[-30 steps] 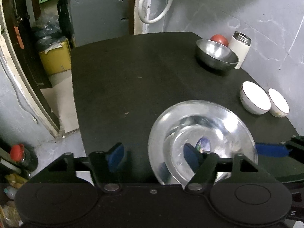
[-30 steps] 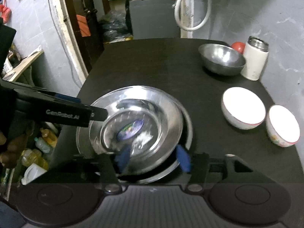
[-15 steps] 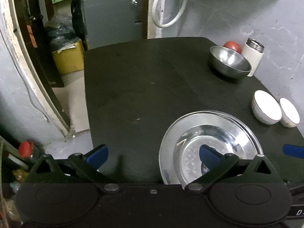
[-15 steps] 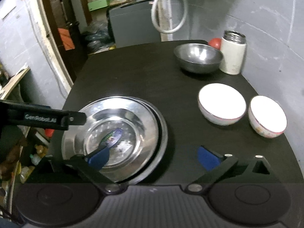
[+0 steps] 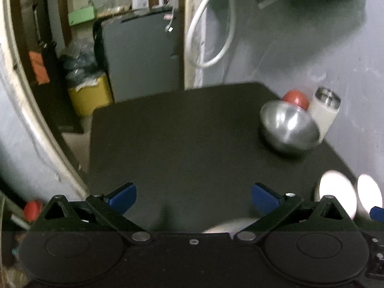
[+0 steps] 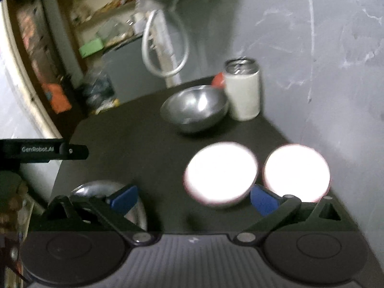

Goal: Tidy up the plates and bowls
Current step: 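Move both tools toward the steel bowl beside the white thermos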

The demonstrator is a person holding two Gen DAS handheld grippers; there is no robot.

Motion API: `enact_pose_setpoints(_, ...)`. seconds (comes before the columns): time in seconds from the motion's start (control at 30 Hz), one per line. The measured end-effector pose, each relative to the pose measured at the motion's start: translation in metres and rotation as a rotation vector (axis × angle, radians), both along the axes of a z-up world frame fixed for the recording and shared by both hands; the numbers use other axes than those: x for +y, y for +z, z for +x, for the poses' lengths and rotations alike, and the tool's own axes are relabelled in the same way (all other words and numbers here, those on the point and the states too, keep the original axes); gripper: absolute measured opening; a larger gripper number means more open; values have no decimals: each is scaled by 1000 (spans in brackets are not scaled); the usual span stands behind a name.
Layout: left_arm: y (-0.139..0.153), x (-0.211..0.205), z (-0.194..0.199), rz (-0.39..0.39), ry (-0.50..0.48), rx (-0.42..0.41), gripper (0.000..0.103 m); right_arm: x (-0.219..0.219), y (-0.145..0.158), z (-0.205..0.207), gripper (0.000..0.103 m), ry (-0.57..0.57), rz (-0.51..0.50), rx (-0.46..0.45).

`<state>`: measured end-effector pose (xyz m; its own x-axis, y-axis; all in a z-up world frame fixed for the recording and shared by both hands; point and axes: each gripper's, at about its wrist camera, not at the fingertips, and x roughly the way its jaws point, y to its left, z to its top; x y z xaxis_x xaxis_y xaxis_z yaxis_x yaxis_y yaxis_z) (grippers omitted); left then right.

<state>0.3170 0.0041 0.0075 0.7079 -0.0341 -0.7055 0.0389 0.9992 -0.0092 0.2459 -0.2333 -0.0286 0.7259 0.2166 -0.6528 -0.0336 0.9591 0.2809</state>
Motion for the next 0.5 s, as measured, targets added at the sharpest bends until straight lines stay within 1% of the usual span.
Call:
enact_pose_setpoints(0.1, 2, -23, 33, 14, -25, -40, 102, -16, -2, 30, 102, -56, 28, -20)
enact_pose_setpoints(0.23, -1, -52, 77, 54, -44, -70, 102, -29, -13, 65, 102, -115, 73, -26)
enact_pose_setpoints(0.37, -6, -81, 114, 106, -39, -74, 102, -36, -30, 95, 102, -162, 108, -7)
enact_pose_setpoints(0.5, -16, -99, 143, 118, -85, -53, 102, -40, -40, 113, 102, -179, 91, -3)
